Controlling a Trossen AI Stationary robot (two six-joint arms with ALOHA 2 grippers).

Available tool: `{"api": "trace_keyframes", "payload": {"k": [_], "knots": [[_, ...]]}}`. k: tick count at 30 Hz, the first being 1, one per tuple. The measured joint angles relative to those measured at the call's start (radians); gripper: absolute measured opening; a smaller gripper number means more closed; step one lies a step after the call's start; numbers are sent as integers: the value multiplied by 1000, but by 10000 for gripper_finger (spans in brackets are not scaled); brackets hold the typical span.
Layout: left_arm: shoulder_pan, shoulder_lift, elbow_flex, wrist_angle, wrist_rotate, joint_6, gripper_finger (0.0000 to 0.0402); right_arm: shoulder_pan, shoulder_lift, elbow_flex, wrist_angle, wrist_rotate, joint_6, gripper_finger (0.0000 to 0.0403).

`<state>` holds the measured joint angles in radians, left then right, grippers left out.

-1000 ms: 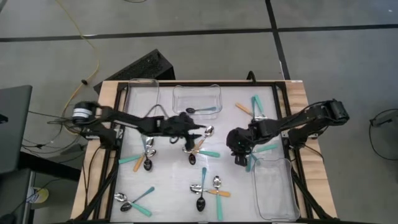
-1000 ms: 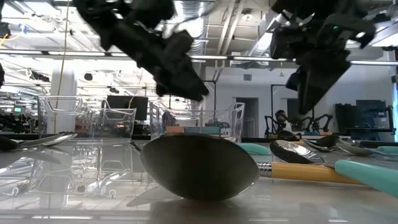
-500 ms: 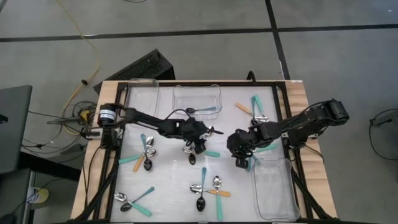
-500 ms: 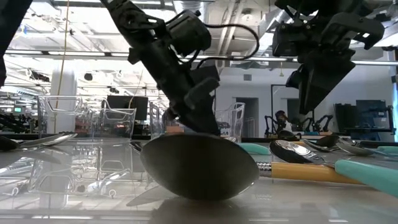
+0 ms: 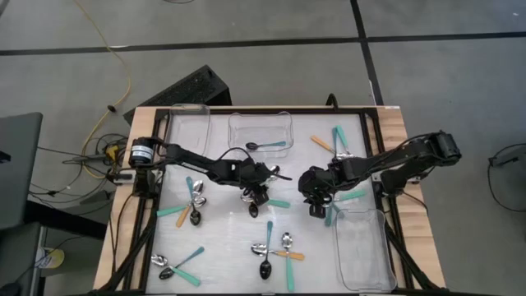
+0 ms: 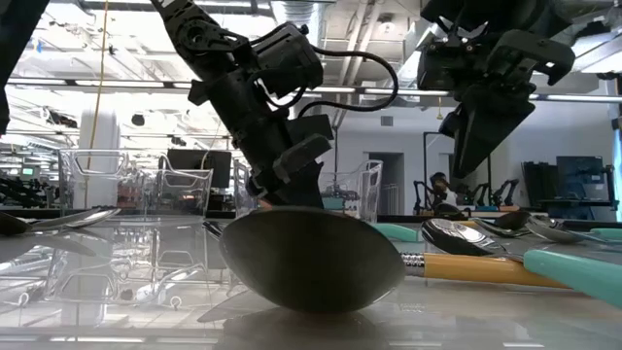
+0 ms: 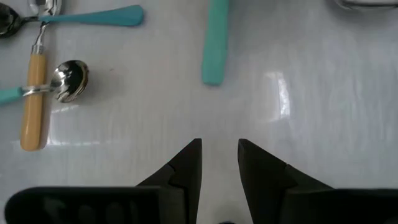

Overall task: Sort silverware by color (type)
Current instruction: Put the yellow spoon into the top left transparent bin

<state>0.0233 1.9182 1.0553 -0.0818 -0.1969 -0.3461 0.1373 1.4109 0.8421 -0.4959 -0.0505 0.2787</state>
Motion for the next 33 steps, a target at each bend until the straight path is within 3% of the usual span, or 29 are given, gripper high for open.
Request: {"api": "trace_keyframes", "payload": {"k": [9, 15, 22, 33], "knots": [[-16, -1, -11, -10, -78, 16, 163, -10, 0, 0, 4, 0, 5, 127], [-15, -1, -14, 25, -78, 34, 91, 1, 0, 0, 4, 0, 35, 127], [-2, -1, -14, 192, -76, 104, 9, 4, 0, 0, 3, 0, 61, 127], [22, -1, -14, 364, 34, 154, 1, 33, 0, 0, -22, -2, 109, 127]]}}
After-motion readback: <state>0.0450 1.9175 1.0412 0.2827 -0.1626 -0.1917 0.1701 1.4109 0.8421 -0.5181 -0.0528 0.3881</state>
